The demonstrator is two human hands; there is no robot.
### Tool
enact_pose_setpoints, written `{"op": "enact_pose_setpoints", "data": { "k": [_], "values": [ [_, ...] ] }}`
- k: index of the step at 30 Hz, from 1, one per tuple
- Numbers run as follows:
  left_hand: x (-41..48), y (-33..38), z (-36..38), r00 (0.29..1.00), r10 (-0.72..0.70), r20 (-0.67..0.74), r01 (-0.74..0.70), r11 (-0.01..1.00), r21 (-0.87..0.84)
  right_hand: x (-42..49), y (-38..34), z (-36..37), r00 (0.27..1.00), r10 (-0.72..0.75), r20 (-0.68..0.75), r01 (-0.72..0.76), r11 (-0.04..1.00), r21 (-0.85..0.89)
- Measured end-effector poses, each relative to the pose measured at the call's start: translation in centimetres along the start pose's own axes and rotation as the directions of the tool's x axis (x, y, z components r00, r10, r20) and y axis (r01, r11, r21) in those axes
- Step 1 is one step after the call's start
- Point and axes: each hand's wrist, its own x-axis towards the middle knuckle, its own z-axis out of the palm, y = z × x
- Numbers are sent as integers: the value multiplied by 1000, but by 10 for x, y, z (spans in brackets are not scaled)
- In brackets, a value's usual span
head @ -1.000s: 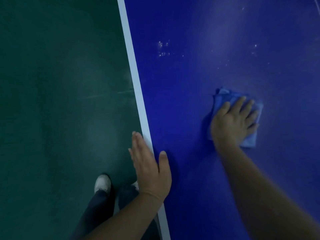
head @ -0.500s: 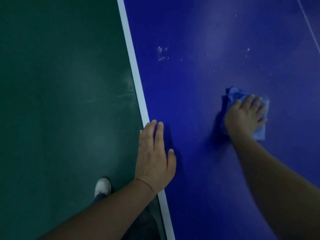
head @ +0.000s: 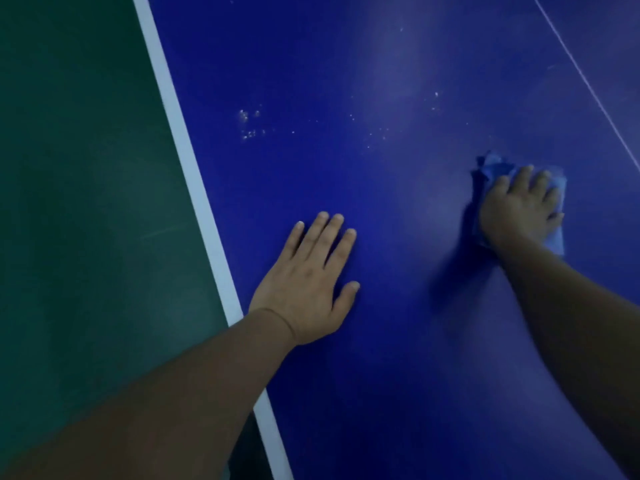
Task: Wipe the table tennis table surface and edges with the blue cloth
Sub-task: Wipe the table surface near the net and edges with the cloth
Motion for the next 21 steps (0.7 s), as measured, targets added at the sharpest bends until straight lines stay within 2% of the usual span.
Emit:
{"op": "enact_pose_setpoints", "data": {
  "k": [1, 2, 3, 4, 5, 6, 7, 8, 9, 10, 11, 12, 13, 14, 15, 16, 17, 19, 20, 21],
  "values": [
    [1, 0, 2, 1000, -5, 6, 5, 1000, 7, -11, -19, 6, 1000, -6, -2, 6, 1000, 20],
    [0, 0, 2, 1000, -9, 8, 9, 1000, 2, -29, -43, 14, 993, -119, -2, 119, 993, 26],
    [0, 0, 2, 1000, -11, 8, 11, 1000, 0, -53, -68, 24, 956, -293, -11, 293, 956, 22],
    [0, 1, 1, 1000, -13, 7, 13, 1000, -2, -80, -91, 34, 873, -488, -4, 488, 873, -2],
    [0, 2, -1, 1000, -16, 9, 17, 1000, -7, -105, -108, 42, 744, -667, 30, 668, 744, -30],
    [0, 3, -3, 1000, -17, 16, 17, 1000, -12, -120, -117, 43, 612, -787, 81, 790, 612, -26],
    [1, 3, -4, 1000, -17, 21, 17, 1000, -10, -117, -117, 38, 512, -851, 115, 857, 515, -7],
    [1, 4, -4, 1000, -21, 21, 21, 1000, -3, -98, -108, 33, 485, -866, 121, 874, 483, -42],
    [0, 4, -4, 1000, -22, 17, 22, 1000, 3, -70, -92, 28, 543, -835, 88, 839, 534, -107],
    [-1, 4, -3, 1000, -20, 14, 20, 1000, 6, -41, -73, 22, 677, -735, 36, 731, 667, -145],
    [-1, 4, -2, 1000, -16, 12, 16, 1000, 7, -12, -53, 14, 834, -552, -13, 546, 829, -121],
    [0, 3, -1, 1000, -14, 11, 14, 1000, 7, 7, -39, 5, 951, -310, -16, 309, 950, -49],
    [0, 3, -1, 1000, -13, 11, 13, 1000, 8, 14, -38, 2, 994, -112, 2, 112, 993, 19],
    [0, 3, -1, 1000, -12, 13, 12, 1000, 10, 8, -51, 5, 1000, -28, 1, 28, 999, 40],
    [0, 3, -1, 1000, -14, 18, 14, 1000, 14, -8, -75, 13, 997, -76, -19, 77, 996, 37],
    [0, 2, -1, 1000, -16, 22, 16, 1000, 19, -28, -102, 23, 973, -230, -31, 231, 973, 30],
    [0, 2, -1, 1000, -18, 23, 17, 1000, 20, -53, -130, 30, 899, -438, -17, 438, 899, 25],
    [1, 2, -2, 1000, -13, 15, 12, 1000, 8, -96, -168, 44, 623, -780, 57, 781, 624, 10],
    [1, 3, -2, 1000, -9, 14, 9, 1000, 4, -103, -172, 44, 491, -864, 113, 870, 494, -7],
    [1, 3, -2, 1000, -9, 16, 9, 1000, 9, -93, -166, 38, 407, -902, 146, 912, 411, -1]
  ]
}}
